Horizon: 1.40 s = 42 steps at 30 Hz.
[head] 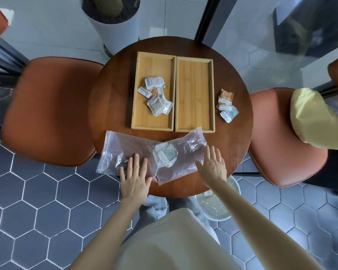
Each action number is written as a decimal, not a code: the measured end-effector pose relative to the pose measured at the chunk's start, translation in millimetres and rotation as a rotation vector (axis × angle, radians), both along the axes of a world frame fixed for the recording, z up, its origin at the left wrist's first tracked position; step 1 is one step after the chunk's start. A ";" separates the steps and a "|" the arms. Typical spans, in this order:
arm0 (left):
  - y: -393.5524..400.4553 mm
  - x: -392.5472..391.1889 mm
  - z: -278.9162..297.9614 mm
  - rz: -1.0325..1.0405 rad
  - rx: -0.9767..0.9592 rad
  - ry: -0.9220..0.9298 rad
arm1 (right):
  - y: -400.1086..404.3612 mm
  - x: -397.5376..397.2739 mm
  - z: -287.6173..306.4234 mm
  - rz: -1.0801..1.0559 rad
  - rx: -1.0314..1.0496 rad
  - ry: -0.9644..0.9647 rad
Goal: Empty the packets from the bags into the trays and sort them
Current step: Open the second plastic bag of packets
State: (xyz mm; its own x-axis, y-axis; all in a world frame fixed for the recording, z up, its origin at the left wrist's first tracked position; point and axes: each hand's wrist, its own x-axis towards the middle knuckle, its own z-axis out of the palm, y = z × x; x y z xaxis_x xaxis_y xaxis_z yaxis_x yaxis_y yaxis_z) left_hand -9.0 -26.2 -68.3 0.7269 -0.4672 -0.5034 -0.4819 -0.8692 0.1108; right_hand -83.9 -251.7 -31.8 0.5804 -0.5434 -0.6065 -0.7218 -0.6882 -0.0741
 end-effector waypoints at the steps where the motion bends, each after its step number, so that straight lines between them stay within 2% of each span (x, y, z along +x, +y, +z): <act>1: -0.2 0.4 0.0 -0.005 0.005 -0.003 | -1.4 -2.8 -4.3 -0.016 -0.003 0.023; 6: -0.6 1.6 -1.3 -0.026 0.019 0.002 | -0.2 -5.2 -13.3 -0.067 -0.045 0.000; 12: -3.1 2.9 -1.4 -0.027 0.019 0.019 | -0.8 -2.0 -16.3 -0.156 -0.079 -0.150; 14: -3.9 2.3 -1.6 -0.003 -0.005 0.031 | -5.0 1.1 -13.1 -0.329 0.027 -0.230; 17: -3.1 2.0 -0.3 0.011 -0.026 0.060 | -11.8 6.9 -1.8 -0.697 0.435 -0.329; 19: -3.9 4.3 4.6 0.017 -0.031 0.072 | -11.8 9.5 8.2 -0.815 0.586 -0.404; 26: -13.9 27.8 27.0 0.025 0.006 0.150 | 6.6 18.6 51.2 -0.688 0.436 -0.637; 33: -26.8 47.8 46.6 -0.041 0.066 0.176 | 47.3 10.0 99.6 -0.621 0.631 -0.862; 37: -44.2 40.6 74.2 0.049 -0.138 0.085 | 64.8 4.2 102.6 -0.612 0.603 -0.863; 42: -57.4 16.5 114.8 0.149 -0.592 0.020 | 66.0 1.5 107.5 -0.606 0.582 -0.875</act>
